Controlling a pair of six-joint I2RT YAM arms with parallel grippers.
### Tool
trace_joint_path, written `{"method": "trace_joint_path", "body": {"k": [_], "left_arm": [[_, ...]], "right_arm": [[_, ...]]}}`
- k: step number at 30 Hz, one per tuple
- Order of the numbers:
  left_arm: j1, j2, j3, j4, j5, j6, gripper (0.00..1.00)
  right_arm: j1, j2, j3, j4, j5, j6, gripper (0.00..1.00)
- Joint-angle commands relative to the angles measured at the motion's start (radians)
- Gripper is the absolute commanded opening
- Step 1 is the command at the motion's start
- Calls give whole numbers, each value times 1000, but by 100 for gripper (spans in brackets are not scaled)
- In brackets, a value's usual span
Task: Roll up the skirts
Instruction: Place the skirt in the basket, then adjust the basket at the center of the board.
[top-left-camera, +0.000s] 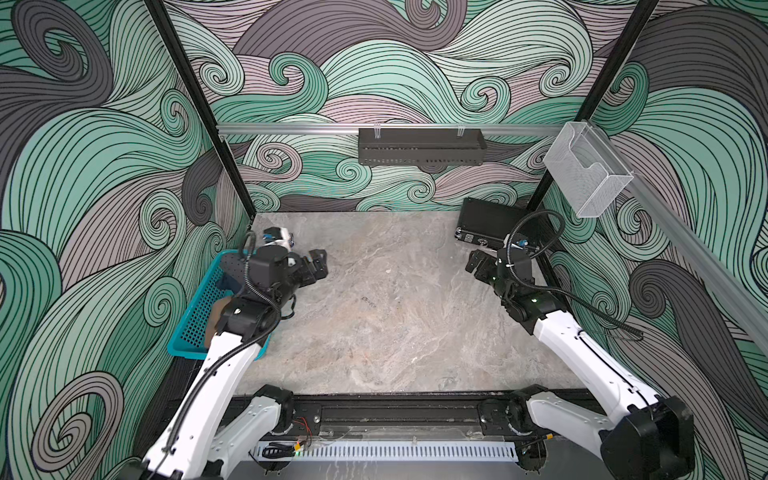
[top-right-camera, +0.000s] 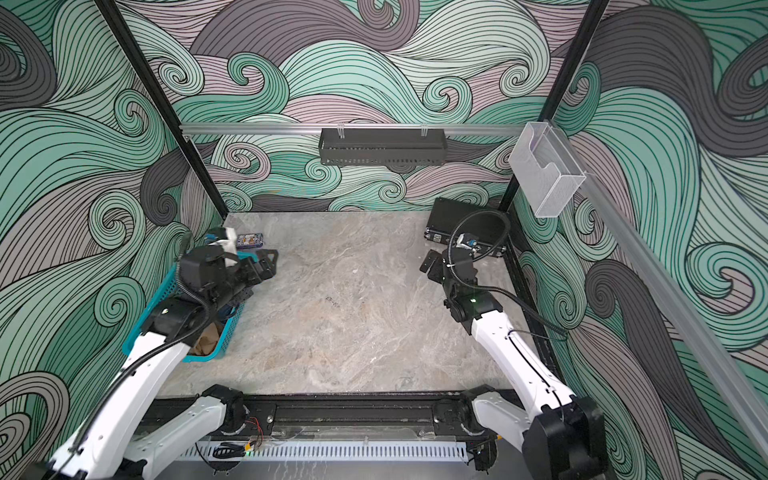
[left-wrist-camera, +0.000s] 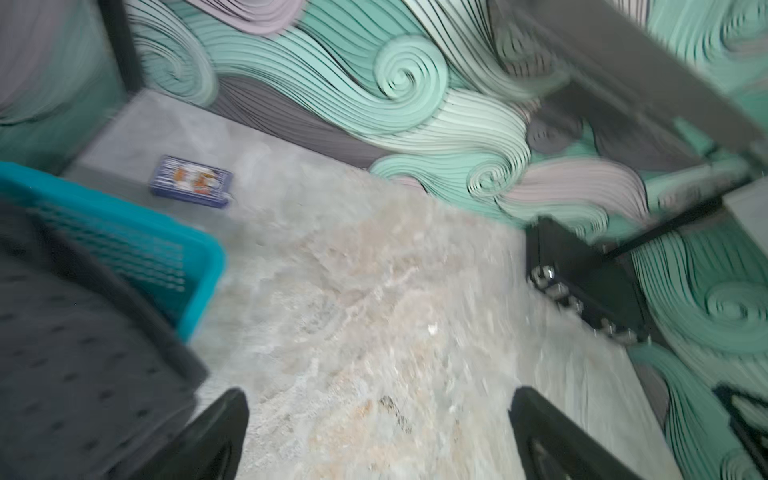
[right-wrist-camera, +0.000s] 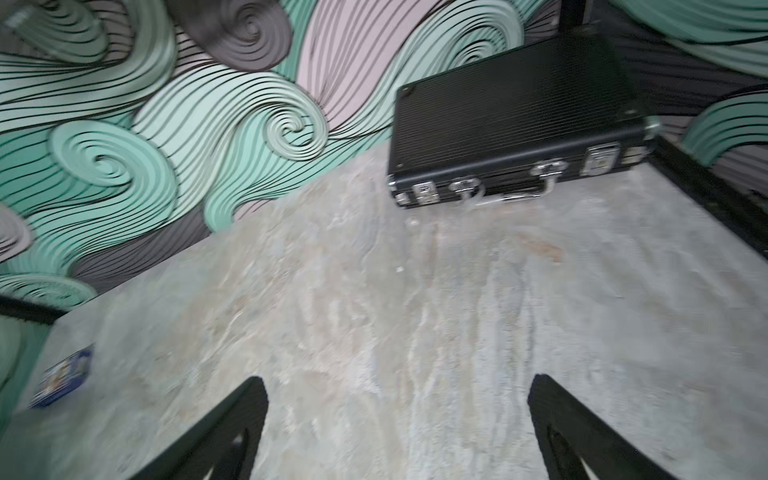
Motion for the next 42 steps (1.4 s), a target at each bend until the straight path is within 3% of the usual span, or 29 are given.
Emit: {"method": "trace_joint_path", "body": {"k": [1, 3, 6, 10, 11, 14, 17, 20, 23, 30, 35, 39, 42], "left_arm": [[-75, 121, -21, 246, 117, 273, 99], [-92, 174, -50, 304, 157, 342, 98], [-90, 201, -160, 457, 57, 367, 99], [-33, 253, -282, 638, 46, 413, 99], [-1, 275, -287, 632, 61, 393, 99], [96, 333, -324, 688, 103, 349, 99], [124, 344, -356, 746, 81, 372, 99], [157, 369, -346, 724, 33, 378, 98], [210, 394, -338, 742, 54, 345, 99], [240, 488, -264, 802, 75, 335, 99], [298, 581, -218, 866, 52, 215, 99], [315, 639, -160, 877, -8, 198, 98], [340, 675, -114, 849, 58, 196, 98]], "right_arm": [[-19, -14, -67, 21, 206, -51, 99], [-28, -8, -119, 85, 256, -92, 99], [-37, 7, -197, 172, 330, -160, 99], [-64, 29, -301, 352, 319, -292, 99], [-80, 23, -296, 336, 266, -325, 99], [-130, 52, -387, 542, 141, -409, 99], [-150, 112, -438, 659, 119, -416, 99], [-150, 145, -427, 648, 102, -399, 99], [-150, 152, -424, 660, 88, -402, 99], [-150, 136, -432, 675, 69, -416, 99], [-149, 115, -443, 687, 52, -430, 99], [-147, 112, -445, 690, 57, -427, 99], [-148, 99, -459, 702, 64, -424, 99]]}}
